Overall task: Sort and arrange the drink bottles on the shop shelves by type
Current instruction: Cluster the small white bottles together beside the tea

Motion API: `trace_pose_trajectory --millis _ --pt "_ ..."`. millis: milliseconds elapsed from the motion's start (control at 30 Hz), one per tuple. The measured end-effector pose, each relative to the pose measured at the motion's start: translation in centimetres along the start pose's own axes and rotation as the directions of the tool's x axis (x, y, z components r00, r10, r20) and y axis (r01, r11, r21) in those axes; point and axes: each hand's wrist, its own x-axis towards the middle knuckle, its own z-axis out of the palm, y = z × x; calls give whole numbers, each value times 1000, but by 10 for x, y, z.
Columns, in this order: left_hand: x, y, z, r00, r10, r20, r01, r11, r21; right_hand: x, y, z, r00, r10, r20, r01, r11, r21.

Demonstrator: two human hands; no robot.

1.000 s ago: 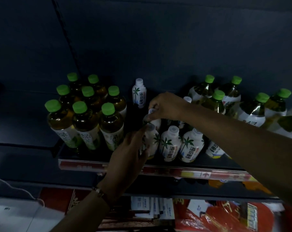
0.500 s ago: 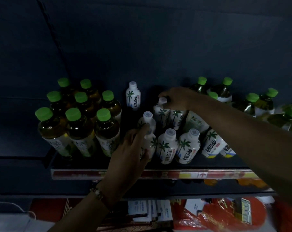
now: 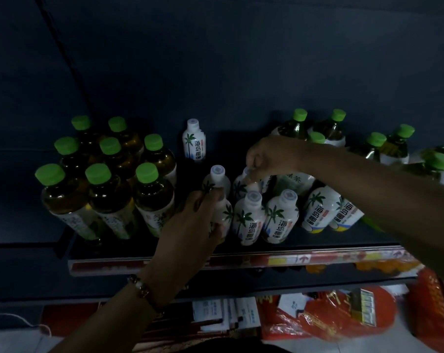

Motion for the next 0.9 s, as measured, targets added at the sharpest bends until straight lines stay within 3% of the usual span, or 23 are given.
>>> trace_pose_trajectory --millis 67,133,233,300,533,900 --pt "2 5 -3 1000 24 -10 -24 1000 16 -2 4 -5 993 41 -107 -33 997 75" --pt "6 13 -6 997 72 -29 -71 996 49 1 12 -11 967 99 -235 -92 995 41" --pt "15 28 -7 992 122 -43 -116 985 127 8 21 -8 973 215 -79 -226 956 -186" --pt "23 33 -5 992 127 -13 -123 978 168 10 28 -3 981 192 -27 -193 945 -263" --pt "28 26 6 992 119 30 -122 981 150 -8 40 -2 999 37 -30 -41 985 -166" --pt "23 21 9 996 77 54 -80 995 58 -17 44 2 998 12 67 1 982 -190"
